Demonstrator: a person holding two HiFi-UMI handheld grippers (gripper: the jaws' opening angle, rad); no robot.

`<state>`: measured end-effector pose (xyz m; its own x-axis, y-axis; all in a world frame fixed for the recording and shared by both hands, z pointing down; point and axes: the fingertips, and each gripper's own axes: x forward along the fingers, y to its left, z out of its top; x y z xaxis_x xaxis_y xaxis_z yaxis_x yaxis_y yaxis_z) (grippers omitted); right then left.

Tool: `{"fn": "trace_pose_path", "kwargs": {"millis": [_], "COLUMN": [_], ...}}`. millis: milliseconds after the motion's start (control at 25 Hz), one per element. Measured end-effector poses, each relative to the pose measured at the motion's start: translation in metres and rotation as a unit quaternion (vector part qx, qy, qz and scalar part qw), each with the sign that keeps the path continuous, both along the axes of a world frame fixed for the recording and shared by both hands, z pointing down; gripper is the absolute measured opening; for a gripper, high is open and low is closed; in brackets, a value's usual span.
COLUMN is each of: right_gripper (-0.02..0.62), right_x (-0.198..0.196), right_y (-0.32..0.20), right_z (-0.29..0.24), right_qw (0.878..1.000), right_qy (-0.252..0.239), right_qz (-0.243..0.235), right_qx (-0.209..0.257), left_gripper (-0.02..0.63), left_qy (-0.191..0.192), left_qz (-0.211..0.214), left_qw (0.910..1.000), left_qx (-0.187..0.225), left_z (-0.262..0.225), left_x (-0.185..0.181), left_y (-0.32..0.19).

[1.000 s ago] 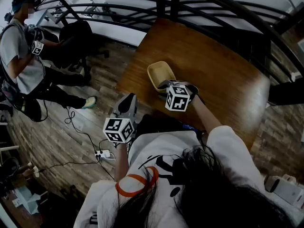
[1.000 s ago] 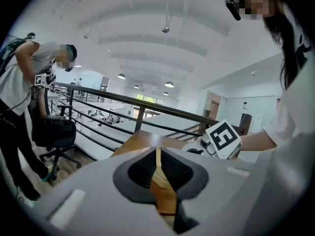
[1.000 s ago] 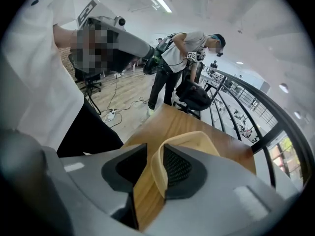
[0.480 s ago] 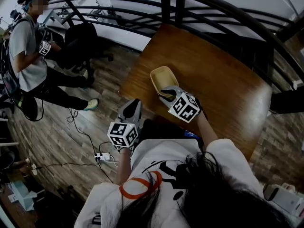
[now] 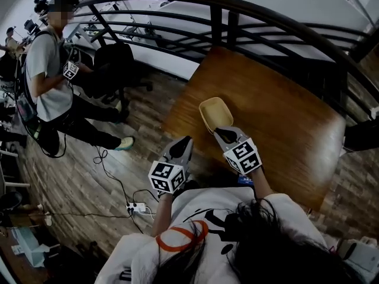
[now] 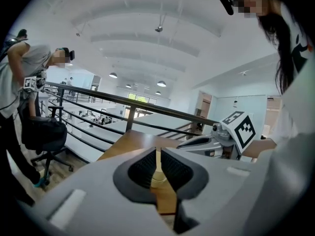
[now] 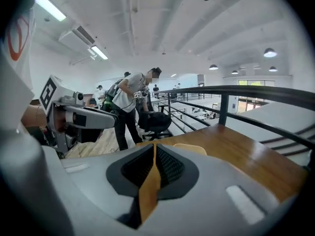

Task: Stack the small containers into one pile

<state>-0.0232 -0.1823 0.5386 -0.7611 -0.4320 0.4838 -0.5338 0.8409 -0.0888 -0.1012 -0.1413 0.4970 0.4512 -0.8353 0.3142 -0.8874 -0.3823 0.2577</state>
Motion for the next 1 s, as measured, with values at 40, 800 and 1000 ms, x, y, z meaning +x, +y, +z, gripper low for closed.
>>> {"fn": "trace_pose_path", "kwargs": {"millis": [40, 800, 1000], "right_gripper": [0.036, 0.025, 0.025], "right_x": [-0.002, -0.054, -0.059], "right_y": [0.0, 0.122, 0.15], "right_z": [-0.004, -0.034, -0.031], "right_qw": [1.0, 0.98, 0.972], "right_qy": [-0.009, -0.066, -0.069], "right_qz": [0.016, 0.185, 0.223], "right_qx": [0.0, -0.024, -0.02], "left_gripper": [0.003, 0.005, 0.003], "left_qy": [-0.001, -0.004, 0.002], "left_qz": [0.012, 0.169, 0.203], "left_qw": [0.9999, 0.9856, 0.979], "left_qx": [0.006, 0.012, 0.015], "left_z": [-0.004, -0.031, -0.024], "left_x": [-0.001, -0.041, -0.044], "left_y": [-0.002, 0.101, 0.124]}}
